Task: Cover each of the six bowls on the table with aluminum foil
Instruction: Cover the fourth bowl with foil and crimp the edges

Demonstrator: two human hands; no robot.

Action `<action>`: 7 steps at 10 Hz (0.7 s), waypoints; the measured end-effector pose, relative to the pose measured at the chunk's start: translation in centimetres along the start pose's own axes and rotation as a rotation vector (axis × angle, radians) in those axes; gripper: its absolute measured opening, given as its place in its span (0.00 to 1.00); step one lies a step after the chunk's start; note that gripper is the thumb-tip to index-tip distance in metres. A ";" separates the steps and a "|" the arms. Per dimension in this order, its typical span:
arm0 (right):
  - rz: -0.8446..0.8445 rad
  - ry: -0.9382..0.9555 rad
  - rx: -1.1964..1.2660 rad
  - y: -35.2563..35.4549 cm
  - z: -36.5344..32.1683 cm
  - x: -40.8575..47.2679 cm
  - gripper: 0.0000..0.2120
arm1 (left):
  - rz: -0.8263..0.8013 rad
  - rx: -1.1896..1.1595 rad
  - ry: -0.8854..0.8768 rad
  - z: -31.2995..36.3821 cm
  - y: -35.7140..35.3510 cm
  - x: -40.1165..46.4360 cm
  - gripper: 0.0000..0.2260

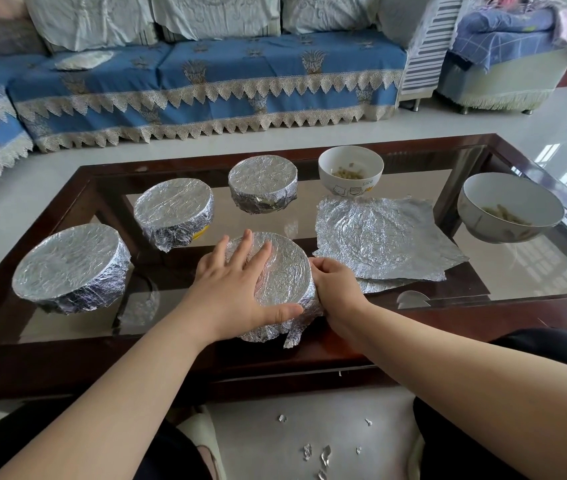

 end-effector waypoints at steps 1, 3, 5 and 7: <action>0.001 0.010 -0.008 0.0 -0.1 0.2 0.03 | -0.006 0.006 0.000 0.1 0.1 -0.1 0.54; -0.007 0.008 -0.058 -0.1 -0.5 0.2 0.04 | -0.001 -0.007 -0.002 0.0 0.0 -0.1 0.53; -0.032 -0.046 -0.145 -0.1 -0.9 0.4 0.08 | -0.001 -0.007 0.003 0.1 0.1 -0.1 0.53; -0.064 -0.064 -0.303 0.0 -1.2 0.6 0.12 | 0.003 -0.013 -0.001 0.0 0.0 -0.1 0.53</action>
Point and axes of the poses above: each hand's wrist, its own x-axis towards the middle knuckle, its own y-axis out of the back of the hand, z = x × y, the point moved 3 cm from there along x, towards the middle knuckle, and after that the axes turned 8 degrees about y, right-handed, at the moved point
